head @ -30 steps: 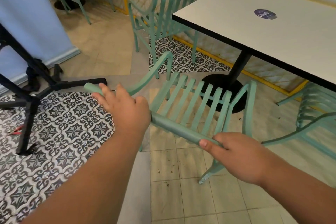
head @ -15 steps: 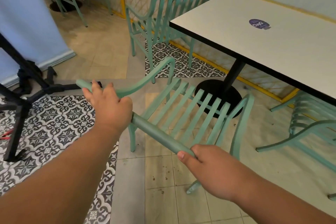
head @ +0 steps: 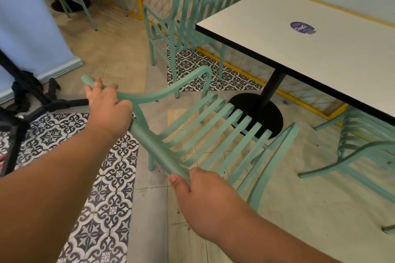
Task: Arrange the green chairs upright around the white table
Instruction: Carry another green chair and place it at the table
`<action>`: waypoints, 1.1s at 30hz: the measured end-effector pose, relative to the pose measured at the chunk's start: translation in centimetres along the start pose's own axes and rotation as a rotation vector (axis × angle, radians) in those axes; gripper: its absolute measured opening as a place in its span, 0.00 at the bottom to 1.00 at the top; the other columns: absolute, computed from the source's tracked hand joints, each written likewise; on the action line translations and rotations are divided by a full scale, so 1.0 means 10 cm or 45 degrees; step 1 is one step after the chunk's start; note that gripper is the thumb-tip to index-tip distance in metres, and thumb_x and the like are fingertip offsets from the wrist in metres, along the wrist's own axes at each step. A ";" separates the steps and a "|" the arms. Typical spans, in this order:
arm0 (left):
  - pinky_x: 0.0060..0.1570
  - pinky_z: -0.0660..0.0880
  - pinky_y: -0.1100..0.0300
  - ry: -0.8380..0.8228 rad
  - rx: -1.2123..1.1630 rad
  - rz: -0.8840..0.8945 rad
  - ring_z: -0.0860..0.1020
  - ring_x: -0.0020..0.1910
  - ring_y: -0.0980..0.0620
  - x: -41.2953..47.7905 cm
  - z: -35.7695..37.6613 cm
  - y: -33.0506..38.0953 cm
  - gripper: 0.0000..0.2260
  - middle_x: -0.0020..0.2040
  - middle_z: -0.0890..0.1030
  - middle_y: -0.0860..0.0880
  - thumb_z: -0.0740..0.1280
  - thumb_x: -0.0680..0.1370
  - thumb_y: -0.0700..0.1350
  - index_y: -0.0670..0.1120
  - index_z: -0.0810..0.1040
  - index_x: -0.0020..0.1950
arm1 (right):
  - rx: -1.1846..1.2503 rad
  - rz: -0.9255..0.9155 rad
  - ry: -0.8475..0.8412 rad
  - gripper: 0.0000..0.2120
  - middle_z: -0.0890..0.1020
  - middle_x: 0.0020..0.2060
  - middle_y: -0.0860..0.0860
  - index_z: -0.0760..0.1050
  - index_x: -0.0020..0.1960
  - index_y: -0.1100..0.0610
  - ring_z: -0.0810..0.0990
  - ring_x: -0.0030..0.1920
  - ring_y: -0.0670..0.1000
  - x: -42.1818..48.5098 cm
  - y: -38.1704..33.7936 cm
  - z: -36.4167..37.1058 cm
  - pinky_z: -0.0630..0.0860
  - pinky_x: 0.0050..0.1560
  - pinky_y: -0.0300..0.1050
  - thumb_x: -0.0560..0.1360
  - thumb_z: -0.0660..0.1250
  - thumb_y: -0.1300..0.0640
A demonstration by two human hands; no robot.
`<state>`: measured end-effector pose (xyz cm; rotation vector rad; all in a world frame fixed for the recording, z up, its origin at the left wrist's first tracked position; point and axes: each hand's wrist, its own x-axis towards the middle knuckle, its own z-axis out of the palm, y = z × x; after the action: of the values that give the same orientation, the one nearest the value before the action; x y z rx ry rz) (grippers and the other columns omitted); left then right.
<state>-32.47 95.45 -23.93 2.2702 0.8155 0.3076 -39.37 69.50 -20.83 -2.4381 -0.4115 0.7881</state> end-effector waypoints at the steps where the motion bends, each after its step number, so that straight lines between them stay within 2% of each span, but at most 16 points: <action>1: 0.78 0.41 0.45 -0.003 0.008 0.002 0.41 0.81 0.42 0.00 0.00 0.01 0.32 0.83 0.49 0.43 0.58 0.72 0.43 0.42 0.65 0.78 | -0.014 -0.012 0.015 0.25 0.81 0.44 0.50 0.73 0.52 0.52 0.82 0.44 0.53 0.01 0.00 0.01 0.81 0.45 0.50 0.81 0.50 0.32; 5: 0.78 0.42 0.44 -0.037 0.085 0.022 0.43 0.80 0.40 -0.05 -0.04 0.07 0.34 0.82 0.51 0.40 0.55 0.70 0.48 0.46 0.68 0.77 | 0.052 -0.021 -0.040 0.25 0.82 0.44 0.51 0.74 0.51 0.51 0.82 0.45 0.54 -0.01 0.02 -0.03 0.81 0.49 0.53 0.80 0.51 0.31; 8: 0.77 0.44 0.37 -0.069 0.430 0.123 0.47 0.80 0.37 -0.16 -0.08 0.13 0.27 0.81 0.57 0.41 0.55 0.74 0.50 0.53 0.72 0.73 | 0.337 0.059 -0.188 0.25 0.79 0.42 0.44 0.76 0.46 0.46 0.79 0.44 0.47 0.01 0.27 -0.17 0.75 0.47 0.46 0.79 0.52 0.29; 10: 0.76 0.44 0.34 -0.195 0.605 0.377 0.56 0.79 0.40 -0.39 -0.04 0.19 0.26 0.77 0.67 0.47 0.53 0.72 0.57 0.57 0.78 0.67 | 0.211 0.174 -0.316 0.26 0.81 0.53 0.42 0.79 0.55 0.40 0.77 0.60 0.47 0.08 0.66 -0.22 0.70 0.64 0.49 0.78 0.49 0.26; 12: 0.75 0.45 0.34 -0.338 0.693 0.618 0.71 0.67 0.46 -0.69 0.05 0.24 0.23 0.62 0.80 0.57 0.53 0.69 0.63 0.59 0.84 0.51 | -0.067 0.237 -0.431 0.28 0.76 0.69 0.46 0.76 0.66 0.39 0.63 0.76 0.58 0.19 1.10 -0.16 0.54 0.77 0.58 0.79 0.48 0.28; 13: 0.75 0.47 0.36 -0.346 0.711 0.678 0.76 0.58 0.48 -0.78 0.09 0.26 0.21 0.50 0.83 0.59 0.54 0.67 0.64 0.58 0.84 0.41 | -0.223 0.190 -0.493 0.26 0.74 0.73 0.48 0.73 0.71 0.41 0.59 0.78 0.59 0.24 1.31 -0.10 0.49 0.79 0.59 0.82 0.48 0.32; 15: 0.74 0.54 0.39 -0.265 0.699 0.713 0.75 0.42 0.50 -0.87 0.14 0.27 0.17 0.32 0.77 0.57 0.56 0.66 0.62 0.54 0.76 0.27 | -0.493 0.061 -0.505 0.23 0.80 0.65 0.53 0.71 0.73 0.45 0.71 0.69 0.60 0.31 1.59 -0.02 0.60 0.75 0.57 0.83 0.48 0.43; 17: 0.70 0.60 0.41 -0.188 0.676 0.736 0.72 0.36 0.50 -0.88 0.15 0.27 0.15 0.25 0.71 0.56 0.56 0.64 0.60 0.53 0.69 0.22 | -0.657 -0.024 -0.505 0.24 0.85 0.51 0.56 0.78 0.61 0.50 0.79 0.55 0.60 0.36 1.69 0.01 0.72 0.61 0.51 0.76 0.48 0.45; 20: 0.67 0.60 0.43 -0.211 0.674 0.744 0.71 0.36 0.49 -0.87 0.16 0.30 0.14 0.24 0.69 0.55 0.55 0.63 0.59 0.53 0.67 0.22 | -0.648 -0.021 -0.480 0.13 0.81 0.28 0.49 0.75 0.35 0.51 0.81 0.31 0.56 0.40 1.83 0.08 0.78 0.36 0.41 0.66 0.55 0.48; 22: 0.66 0.60 0.44 -0.217 0.689 0.740 0.71 0.36 0.49 -0.91 0.17 0.31 0.14 0.24 0.69 0.54 0.55 0.63 0.59 0.52 0.67 0.22 | -0.555 -0.081 -0.317 0.09 0.77 0.24 0.47 0.72 0.30 0.51 0.79 0.27 0.53 0.37 1.87 0.10 0.75 0.31 0.37 0.64 0.58 0.49; 24: 0.67 0.60 0.45 -0.206 0.682 0.740 0.72 0.37 0.48 -0.98 0.18 0.29 0.14 0.25 0.70 0.54 0.55 0.64 0.59 0.53 0.68 0.22 | -0.552 0.070 -0.491 0.17 0.83 0.33 0.54 0.77 0.36 0.55 0.81 0.39 0.58 0.27 1.78 0.07 0.74 0.42 0.41 0.67 0.52 0.48; 26: 0.69 0.59 0.42 -0.255 0.698 0.707 0.72 0.39 0.47 -1.01 0.17 0.33 0.16 0.27 0.72 0.54 0.54 0.65 0.60 0.52 0.73 0.24 | -0.583 0.090 -0.435 0.28 0.83 0.45 0.61 0.79 0.45 0.59 0.79 0.51 0.60 0.20 1.67 0.00 0.65 0.48 0.43 0.69 0.45 0.44; 28: 0.71 0.57 0.39 -0.358 0.760 0.646 0.74 0.44 0.43 -1.02 0.12 0.38 0.21 0.32 0.75 0.54 0.53 0.66 0.60 0.52 0.80 0.30 | -0.462 0.157 -0.346 0.18 0.83 0.49 0.63 0.78 0.50 0.59 0.79 0.55 0.61 0.16 1.63 -0.02 0.64 0.51 0.45 0.78 0.54 0.50; 30: 0.72 0.54 0.36 -0.408 0.830 0.633 0.73 0.51 0.39 -1.04 0.09 0.42 0.23 0.37 0.76 0.52 0.52 0.66 0.61 0.51 0.84 0.36 | -0.362 0.219 -0.300 0.07 0.83 0.55 0.60 0.77 0.55 0.57 0.78 0.59 0.59 0.10 1.55 -0.03 0.61 0.64 0.45 0.81 0.61 0.59; 31: 0.73 0.52 0.34 -0.440 0.879 0.626 0.73 0.54 0.38 -1.03 0.08 0.45 0.24 0.40 0.77 0.51 0.51 0.66 0.61 0.52 0.84 0.38 | -0.321 0.246 -0.315 0.09 0.81 0.59 0.60 0.78 0.58 0.58 0.76 0.63 0.59 0.06 1.52 -0.05 0.58 0.70 0.46 0.82 0.61 0.60; 33: 0.74 0.48 0.33 -0.538 0.990 0.581 0.71 0.59 0.36 -1.04 0.04 0.51 0.27 0.46 0.77 0.50 0.48 0.66 0.61 0.52 0.84 0.41 | -0.153 0.289 -0.389 0.14 0.77 0.65 0.63 0.78 0.64 0.63 0.72 0.68 0.59 -0.07 1.44 -0.10 0.60 0.71 0.47 0.83 0.60 0.59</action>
<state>-37.94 85.83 -20.68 3.0827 0.1814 -0.3558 -37.57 57.16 -28.19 -2.5098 -0.3046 1.2759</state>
